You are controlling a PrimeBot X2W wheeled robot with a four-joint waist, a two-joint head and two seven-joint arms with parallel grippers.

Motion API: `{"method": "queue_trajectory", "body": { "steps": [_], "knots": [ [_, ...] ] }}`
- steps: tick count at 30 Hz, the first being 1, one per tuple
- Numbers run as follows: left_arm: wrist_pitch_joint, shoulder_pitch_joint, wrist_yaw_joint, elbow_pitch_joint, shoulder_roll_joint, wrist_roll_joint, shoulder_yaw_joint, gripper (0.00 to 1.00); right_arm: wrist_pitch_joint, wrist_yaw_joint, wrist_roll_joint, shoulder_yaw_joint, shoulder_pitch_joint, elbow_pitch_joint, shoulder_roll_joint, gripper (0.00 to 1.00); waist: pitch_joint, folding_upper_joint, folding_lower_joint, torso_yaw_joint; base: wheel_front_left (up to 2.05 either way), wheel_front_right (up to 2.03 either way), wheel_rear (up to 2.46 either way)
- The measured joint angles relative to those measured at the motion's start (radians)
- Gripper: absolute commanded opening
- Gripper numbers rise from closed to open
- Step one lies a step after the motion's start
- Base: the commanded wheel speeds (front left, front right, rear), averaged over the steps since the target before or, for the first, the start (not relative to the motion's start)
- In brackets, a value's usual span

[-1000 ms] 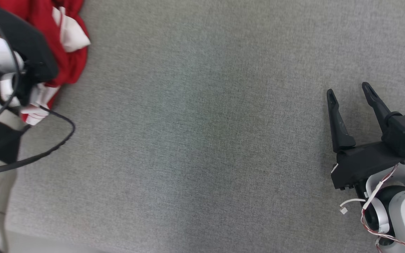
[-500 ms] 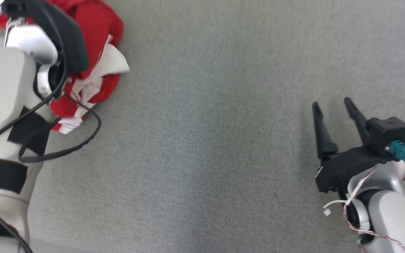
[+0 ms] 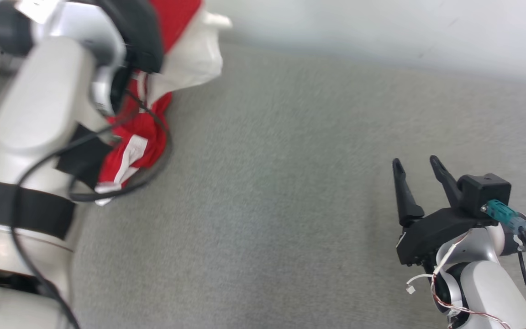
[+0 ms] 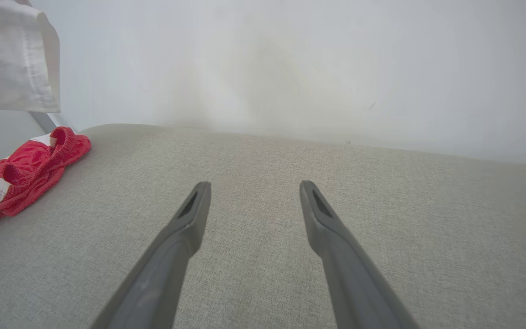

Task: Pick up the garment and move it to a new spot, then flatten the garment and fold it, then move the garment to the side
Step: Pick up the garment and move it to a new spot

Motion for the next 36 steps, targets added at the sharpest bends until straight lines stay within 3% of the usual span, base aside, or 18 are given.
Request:
{"method": "queue_trajectory", "body": {
  "steps": [7, 15, 25, 36],
  "knots": [
    [-0.051, 0.035, -0.053, -0.07, -0.078, -0.015, -0.035, 0.0, -0.02, 0.0, -0.001, -0.063, 0.077, 0.004, 0.006, 1.0, -0.086, -0.0001, -0.0001, -0.061, 0.0, 0.0, 0.0],
    [-0.049, 0.158, -0.091, -0.203, -0.096, -0.039, -0.13, 0.0, -0.028, 0.0, -0.02, -0.143, 0.165, -0.054, 0.017, 1.0, -0.136, 0.0, 0.0001, -0.187, 0.0, 0.0, 0.0],
    [-0.035, 0.235, -0.089, -0.313, -0.098, -0.051, -0.208, 0.0, -0.026, 0.0, -0.028, -0.168, 0.202, -0.097, 0.034, 1.0, -0.136, 0.0, 0.0001, -0.338, 0.0, 0.0, 0.0],
    [-0.02, 0.345, -0.02, -0.35, -0.095, -0.107, -0.355, 0.0, -0.01, 0.0, -0.018, -0.128, 0.163, -0.07, 0.04, 1.0, -0.1, 0.0, 0.0002, -0.497, 0.0, 0.0, 0.0]
  ]
}}
